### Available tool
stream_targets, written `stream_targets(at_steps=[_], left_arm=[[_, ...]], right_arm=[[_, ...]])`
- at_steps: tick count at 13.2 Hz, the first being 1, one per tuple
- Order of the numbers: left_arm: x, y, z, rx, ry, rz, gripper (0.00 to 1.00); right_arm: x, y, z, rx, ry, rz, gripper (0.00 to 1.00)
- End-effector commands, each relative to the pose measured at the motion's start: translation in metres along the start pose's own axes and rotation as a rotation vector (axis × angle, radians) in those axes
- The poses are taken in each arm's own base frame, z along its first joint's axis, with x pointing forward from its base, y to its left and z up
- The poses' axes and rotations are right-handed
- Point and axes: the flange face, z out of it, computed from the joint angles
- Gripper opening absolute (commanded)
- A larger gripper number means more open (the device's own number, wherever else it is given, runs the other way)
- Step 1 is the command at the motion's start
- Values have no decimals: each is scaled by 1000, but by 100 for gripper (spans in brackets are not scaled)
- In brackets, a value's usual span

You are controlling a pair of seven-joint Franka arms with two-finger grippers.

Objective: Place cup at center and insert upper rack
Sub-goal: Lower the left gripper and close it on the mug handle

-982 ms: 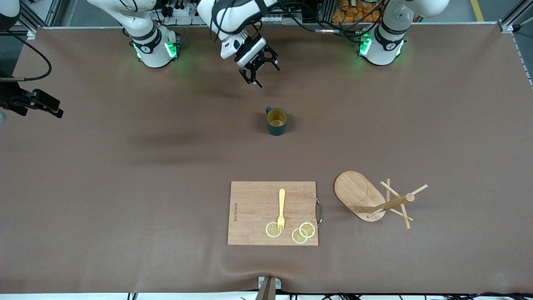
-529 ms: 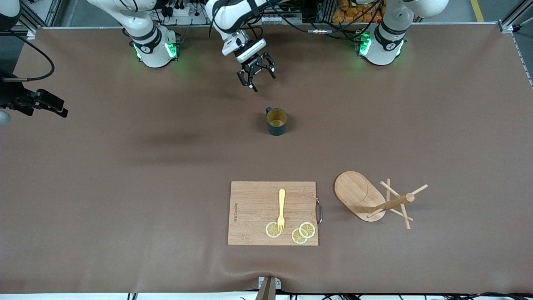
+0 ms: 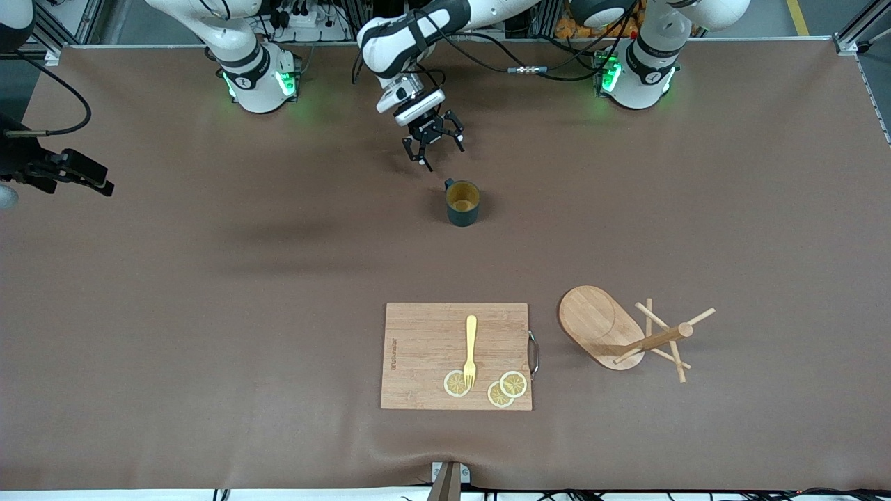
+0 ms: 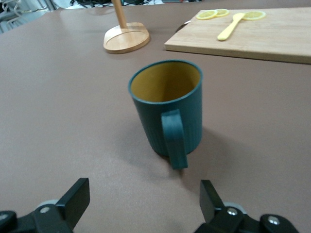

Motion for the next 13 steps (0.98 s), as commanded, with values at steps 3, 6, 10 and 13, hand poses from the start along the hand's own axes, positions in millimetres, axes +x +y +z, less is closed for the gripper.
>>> stream_targets(at_steps=[3,6,10,13], left_arm=[[5,6,-7,-20,8,-56,100],[2,6,3,-28,37,-131,100],[-14,7,21,-39,81,-171,100],[-20,12,39,-58,129,-204,100]], right_arm=[[-1,-6,-14,10,24,-16,100],[-1,-5,-17,10,30,-22,100],[-1,-10,-20,13,38,-31,100],[0,-17,-25,13,48,-44,100]])
